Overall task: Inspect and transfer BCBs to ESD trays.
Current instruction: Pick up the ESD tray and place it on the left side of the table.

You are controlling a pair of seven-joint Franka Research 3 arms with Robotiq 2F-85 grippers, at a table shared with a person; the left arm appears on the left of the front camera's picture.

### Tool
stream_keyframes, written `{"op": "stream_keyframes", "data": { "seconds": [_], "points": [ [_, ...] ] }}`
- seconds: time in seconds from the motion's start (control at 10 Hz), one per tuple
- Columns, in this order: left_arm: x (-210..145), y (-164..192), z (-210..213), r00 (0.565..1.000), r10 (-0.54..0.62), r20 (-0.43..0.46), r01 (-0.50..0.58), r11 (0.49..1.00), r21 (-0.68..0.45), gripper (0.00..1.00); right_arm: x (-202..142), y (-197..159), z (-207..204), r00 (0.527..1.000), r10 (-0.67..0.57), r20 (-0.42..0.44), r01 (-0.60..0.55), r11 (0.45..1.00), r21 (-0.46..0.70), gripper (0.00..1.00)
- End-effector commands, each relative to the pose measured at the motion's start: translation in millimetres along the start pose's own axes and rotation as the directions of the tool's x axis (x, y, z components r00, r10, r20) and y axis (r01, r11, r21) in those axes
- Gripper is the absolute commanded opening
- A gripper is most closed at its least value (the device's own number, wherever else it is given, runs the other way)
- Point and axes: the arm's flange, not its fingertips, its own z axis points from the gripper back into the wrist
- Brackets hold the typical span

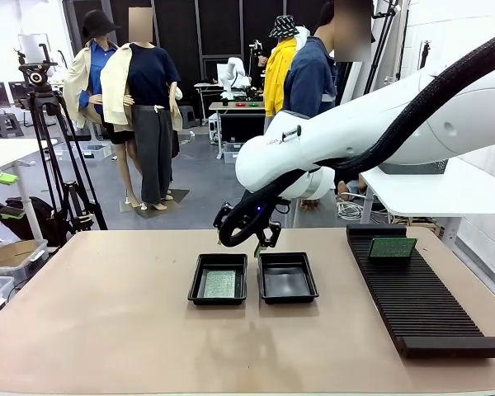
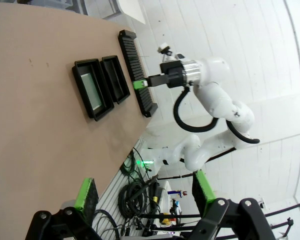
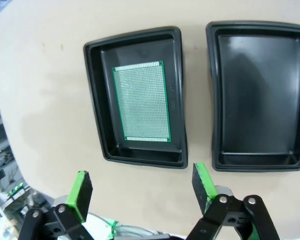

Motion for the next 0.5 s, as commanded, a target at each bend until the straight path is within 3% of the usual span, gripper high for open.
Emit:
{"op": "stream_keyframes", "data": {
  "seconds": [0.0, 0.4],
  "points": [
    [-3, -10, -44, 1.000, 0.012, 0.016, -0.014, 0.996, 0.092, 1.00, -8, -31, 24, 0.999, 0.029, 0.015, -0.030, 0.994, 0.101, 1.00],
    [-11, -39, -118, 0.999, 0.022, -0.040, -0.012, 0.976, 0.218, 1.00, 14, -102, 83, 1.000, 0.002, 0.005, -0.003, 0.968, 0.249, 1.00]
  ]
}}
